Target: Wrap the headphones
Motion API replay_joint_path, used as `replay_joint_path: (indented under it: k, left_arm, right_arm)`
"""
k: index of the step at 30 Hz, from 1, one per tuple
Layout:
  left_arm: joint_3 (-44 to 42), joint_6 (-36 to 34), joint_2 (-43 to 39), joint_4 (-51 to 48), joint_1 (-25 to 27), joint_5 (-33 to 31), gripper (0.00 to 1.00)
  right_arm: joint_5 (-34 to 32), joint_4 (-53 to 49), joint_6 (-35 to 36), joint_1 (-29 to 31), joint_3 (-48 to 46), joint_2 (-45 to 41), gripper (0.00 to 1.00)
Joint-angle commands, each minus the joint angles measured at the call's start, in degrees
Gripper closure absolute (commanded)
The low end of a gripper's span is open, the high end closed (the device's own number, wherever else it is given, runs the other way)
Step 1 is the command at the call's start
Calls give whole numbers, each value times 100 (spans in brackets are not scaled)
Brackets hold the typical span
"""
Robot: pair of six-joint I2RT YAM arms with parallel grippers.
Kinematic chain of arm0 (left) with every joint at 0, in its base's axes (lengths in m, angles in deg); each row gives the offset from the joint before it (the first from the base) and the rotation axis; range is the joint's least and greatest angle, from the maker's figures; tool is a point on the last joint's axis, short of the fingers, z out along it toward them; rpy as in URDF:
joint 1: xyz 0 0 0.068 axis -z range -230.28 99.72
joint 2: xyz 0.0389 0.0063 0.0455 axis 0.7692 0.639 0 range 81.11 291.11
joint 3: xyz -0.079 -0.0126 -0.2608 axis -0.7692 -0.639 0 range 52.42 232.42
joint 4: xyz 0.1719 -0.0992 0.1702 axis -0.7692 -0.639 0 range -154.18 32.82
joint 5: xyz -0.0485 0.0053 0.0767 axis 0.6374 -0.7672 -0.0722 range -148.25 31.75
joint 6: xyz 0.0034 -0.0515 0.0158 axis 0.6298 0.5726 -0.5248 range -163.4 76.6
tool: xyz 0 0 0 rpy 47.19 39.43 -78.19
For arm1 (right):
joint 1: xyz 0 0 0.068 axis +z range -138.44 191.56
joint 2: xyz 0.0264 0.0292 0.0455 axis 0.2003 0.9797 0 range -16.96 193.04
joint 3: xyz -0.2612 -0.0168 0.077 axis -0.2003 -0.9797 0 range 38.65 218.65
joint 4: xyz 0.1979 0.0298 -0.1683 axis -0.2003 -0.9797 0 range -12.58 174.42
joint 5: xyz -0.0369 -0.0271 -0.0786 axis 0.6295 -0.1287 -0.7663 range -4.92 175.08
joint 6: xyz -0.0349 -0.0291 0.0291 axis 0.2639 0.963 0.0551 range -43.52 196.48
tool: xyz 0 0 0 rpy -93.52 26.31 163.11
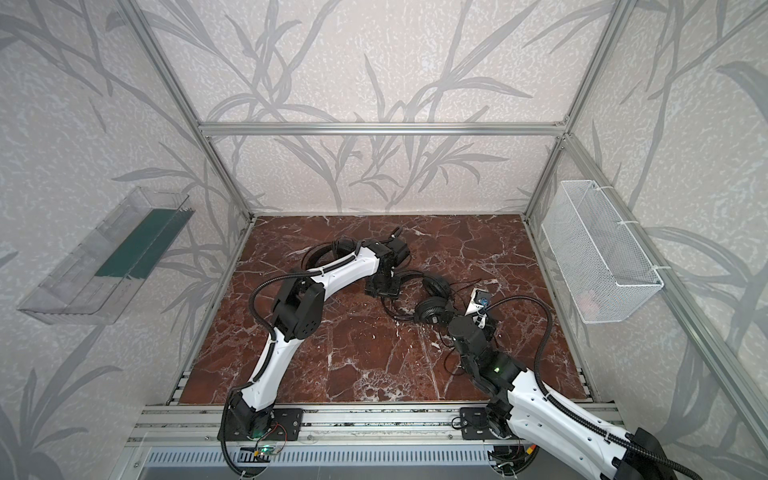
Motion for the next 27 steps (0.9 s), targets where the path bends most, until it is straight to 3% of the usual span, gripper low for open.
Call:
replay_joint_path:
  k: [1,16,19,27]
  left_arm:
    - [184,-73,177,-415,14,-233,37]
    - [156,-233,510,-828,137,-493,57]
    - [156,-273,547,-830,137,-602,66]
    - [111,-313,657,-844,137,-688,76]
  right_arm:
    - [-29,94,13,-18,152,-19,1]
    - [-26,52,1,-18,152,-67,1]
    - [-35,39,-9,-18,153,-87,1]
    - [-46,24,-9,-18,143,-111,1]
